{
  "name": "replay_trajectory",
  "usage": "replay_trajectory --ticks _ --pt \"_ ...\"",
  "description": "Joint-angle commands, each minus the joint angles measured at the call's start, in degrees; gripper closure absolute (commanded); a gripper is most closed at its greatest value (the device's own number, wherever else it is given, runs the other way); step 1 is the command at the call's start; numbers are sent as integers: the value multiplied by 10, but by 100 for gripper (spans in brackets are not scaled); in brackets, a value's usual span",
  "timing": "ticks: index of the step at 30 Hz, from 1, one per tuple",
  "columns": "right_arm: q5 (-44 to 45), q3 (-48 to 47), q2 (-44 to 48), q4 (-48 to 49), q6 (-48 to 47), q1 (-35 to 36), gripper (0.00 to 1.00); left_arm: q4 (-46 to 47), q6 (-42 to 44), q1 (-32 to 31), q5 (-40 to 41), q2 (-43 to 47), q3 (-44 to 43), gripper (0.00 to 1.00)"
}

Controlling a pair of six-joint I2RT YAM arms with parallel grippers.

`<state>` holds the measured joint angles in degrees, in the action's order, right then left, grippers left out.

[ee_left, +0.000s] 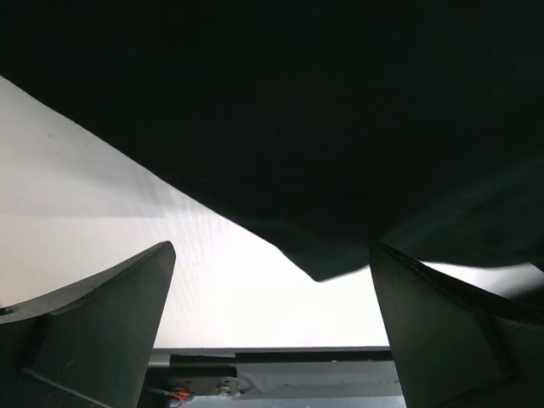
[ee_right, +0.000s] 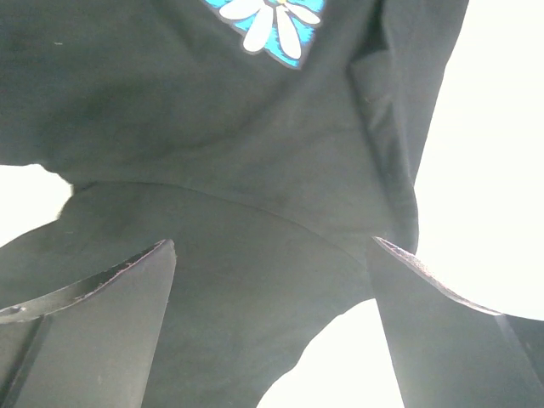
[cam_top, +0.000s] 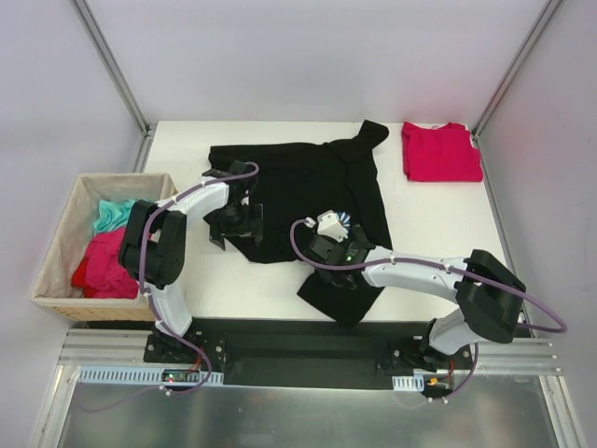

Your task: Fold and stack the t-shirts

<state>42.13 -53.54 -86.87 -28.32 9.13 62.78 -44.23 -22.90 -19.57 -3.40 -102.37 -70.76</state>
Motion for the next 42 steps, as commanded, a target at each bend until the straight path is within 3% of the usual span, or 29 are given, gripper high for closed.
replay_trajectory --ticks 1,17,23,30,38,42 --pt "21 -4 -20 -36 45 0 2 -46 17 -8 48 -16 -21 1" --pt "-149 2 -139 39 76 -42 2 -45 14 -10 52 15 -34 1" --pt "-193 81 -125 49 132 -64 2 -44 15 -10 54 16 -28 1" --pt "-174 134 -36 -7 188 -52 1 -39 15 -10 55 20 -28 1" --pt "-93 166 176 -75 226 10 2 -23 9 -10 49 51 -16 1" --pt "-75 147 198 -102 222 9 2 -23 9 -10 47 55 -12 1"
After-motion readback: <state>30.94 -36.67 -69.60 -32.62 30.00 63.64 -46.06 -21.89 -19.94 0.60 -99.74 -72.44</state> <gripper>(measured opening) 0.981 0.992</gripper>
